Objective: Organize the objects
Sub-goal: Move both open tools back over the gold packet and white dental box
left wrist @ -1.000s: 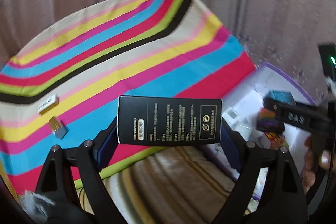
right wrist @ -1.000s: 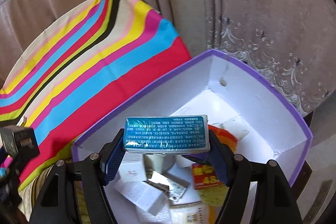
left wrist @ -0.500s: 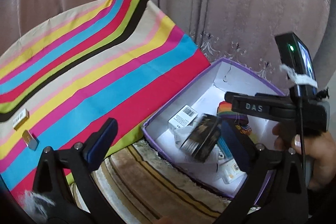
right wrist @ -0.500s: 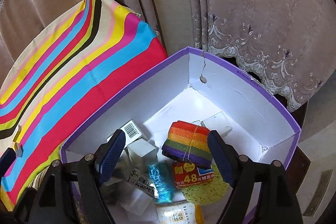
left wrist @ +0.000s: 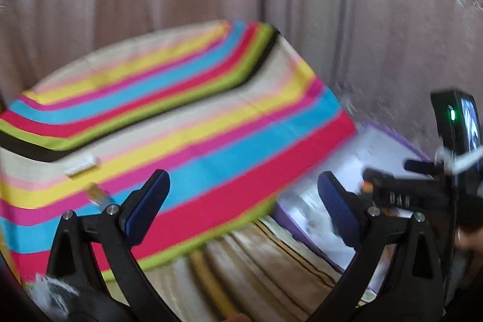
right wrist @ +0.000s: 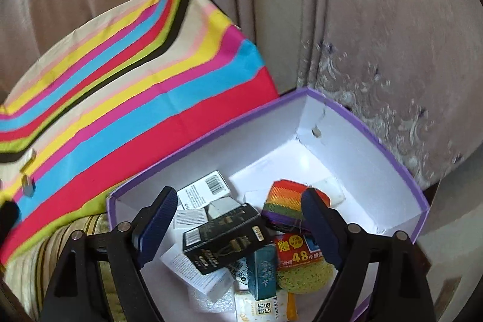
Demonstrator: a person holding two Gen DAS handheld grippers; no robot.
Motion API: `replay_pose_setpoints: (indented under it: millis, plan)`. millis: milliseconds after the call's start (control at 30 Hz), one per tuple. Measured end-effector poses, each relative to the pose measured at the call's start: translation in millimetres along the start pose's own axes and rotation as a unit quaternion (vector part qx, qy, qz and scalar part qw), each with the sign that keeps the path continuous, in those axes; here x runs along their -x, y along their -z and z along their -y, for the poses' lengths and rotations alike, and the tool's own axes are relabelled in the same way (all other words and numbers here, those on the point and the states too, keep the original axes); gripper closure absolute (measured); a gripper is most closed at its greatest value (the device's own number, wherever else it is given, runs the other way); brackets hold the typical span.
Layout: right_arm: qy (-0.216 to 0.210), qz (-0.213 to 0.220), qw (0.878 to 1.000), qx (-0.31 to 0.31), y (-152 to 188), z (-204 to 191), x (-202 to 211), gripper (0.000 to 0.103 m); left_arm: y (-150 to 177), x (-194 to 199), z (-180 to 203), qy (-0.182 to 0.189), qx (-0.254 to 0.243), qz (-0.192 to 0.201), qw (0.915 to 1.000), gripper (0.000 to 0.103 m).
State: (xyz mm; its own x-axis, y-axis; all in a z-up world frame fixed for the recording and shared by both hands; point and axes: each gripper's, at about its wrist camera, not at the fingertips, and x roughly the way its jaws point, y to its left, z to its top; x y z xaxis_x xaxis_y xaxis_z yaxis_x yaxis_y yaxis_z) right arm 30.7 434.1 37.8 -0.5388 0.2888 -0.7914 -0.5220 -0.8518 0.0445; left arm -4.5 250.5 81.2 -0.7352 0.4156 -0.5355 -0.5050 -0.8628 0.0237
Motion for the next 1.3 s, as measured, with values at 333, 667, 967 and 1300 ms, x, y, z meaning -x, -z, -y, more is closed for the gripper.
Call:
replay_pose_setpoints:
  millis: [333, 667, 967, 1300]
  plan:
    - [-0.072, 0.036, 0.994, 0.071, 3, -54, 22, 0.016, 12, 23, -69, -0.052, 0.065, 0.012, 0.9965, 0.004]
    - [-0.139, 0.032, 0.981, 0.129, 10, -122, 34, 0.016, 38, 17, -141, -0.059, 0.170, -0.028, 0.9832, 0.017]
    - [-0.181, 0.006, 0.966, 0.184, 20, -183, 28, 0.020, 64, 6, -208, -0.079, 0.222, -0.076, 0.9688, 0.017]
    - [-0.177, -0.027, 0.959, 0.221, 27, -233, 7, 0.021, 57, -56, -226, -0.028, 0.110, -0.151, 0.9820, 0.017]
